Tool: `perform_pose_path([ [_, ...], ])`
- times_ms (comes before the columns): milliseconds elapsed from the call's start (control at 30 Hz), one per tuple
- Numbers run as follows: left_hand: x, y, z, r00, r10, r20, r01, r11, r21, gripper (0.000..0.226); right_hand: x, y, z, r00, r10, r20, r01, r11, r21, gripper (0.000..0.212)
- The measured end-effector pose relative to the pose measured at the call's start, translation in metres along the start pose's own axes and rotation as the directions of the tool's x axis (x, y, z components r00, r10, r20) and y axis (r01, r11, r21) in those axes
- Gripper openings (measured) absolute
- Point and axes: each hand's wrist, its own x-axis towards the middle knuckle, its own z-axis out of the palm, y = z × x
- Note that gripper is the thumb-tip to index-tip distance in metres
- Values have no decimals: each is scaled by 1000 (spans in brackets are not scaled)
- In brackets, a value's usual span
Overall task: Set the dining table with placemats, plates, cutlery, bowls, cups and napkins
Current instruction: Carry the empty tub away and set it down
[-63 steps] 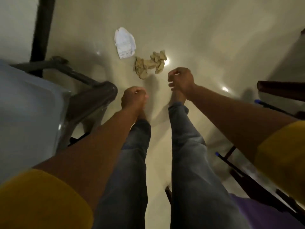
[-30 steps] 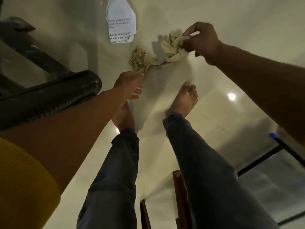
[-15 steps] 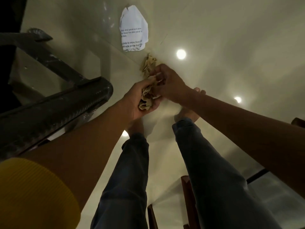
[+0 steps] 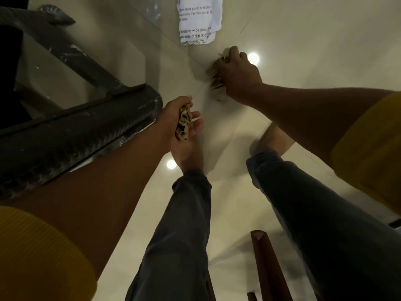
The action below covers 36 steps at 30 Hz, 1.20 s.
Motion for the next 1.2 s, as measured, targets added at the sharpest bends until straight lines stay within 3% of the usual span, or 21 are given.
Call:
perform_pose_path([
  [133, -4, -2, -2, 1000, -1, 25, 2, 998, -66, 34, 3, 7, -15, 992, 129, 7, -127, 968, 215, 39],
  [233, -9, -2, -2, 1000, 16, 18, -13, 993, -116, 34, -6, 7, -40, 978, 209, 10, -190, 867, 460, 27],
  [333, -15, 3, 3, 998, 39, 39, -33, 987, -156, 35, -26, -6, -61, 981, 190, -25, -124, 729, 673, 27],
  [433, -20, 10, 13, 981, 73, 180, -31, 975, -222, 56, -46, -30, -71, 985, 161, -66, -53, 639, 768, 33],
  [500, -26, 16, 21, 947, 130, 295, -36, 952, -303, 64, -58, -50, -76, 991, 113, -69, -23, 657, 754, 36],
  [567, -29, 21, 27, 920, 185, 344, -40, 921, -388, 69, -66, -70, -81, 997, 26, -78, 27, 789, 613, 35],
  [633, -29, 25, 30, 918, 194, 346, -56, 927, -372, 61, -69, -84, -87, 998, -37, -44, 54, 879, 474, 33],
  [700, -23, 27, 28, 941, 163, 298, -49, 933, -356, 44, -65, -91, -94, 998, -48, 32, 27, 883, 469, 32],
  [800, -8, 24, 21, 977, 115, 178, -41, 926, -374, 32, -48, -88, -103, 990, 38, 139, -106, 845, 525, 24],
  [967, 8, 12, 8, 998, 54, -27, -60, 944, -323, 27, 14, -56, -95, 978, 208, -32, -180, 903, 391, 46],
  [1100, 12, 5, -3, 999, 0, 38, 12, 954, -299, 27, 72, -29, -90, 937, 345, -64, -307, 894, 328, 71],
  [1200, 15, 5, -12, 998, -9, 68, 31, 945, -324, 29, 98, -20, -87, 929, 359, -88, -322, 903, 283, 71],
])
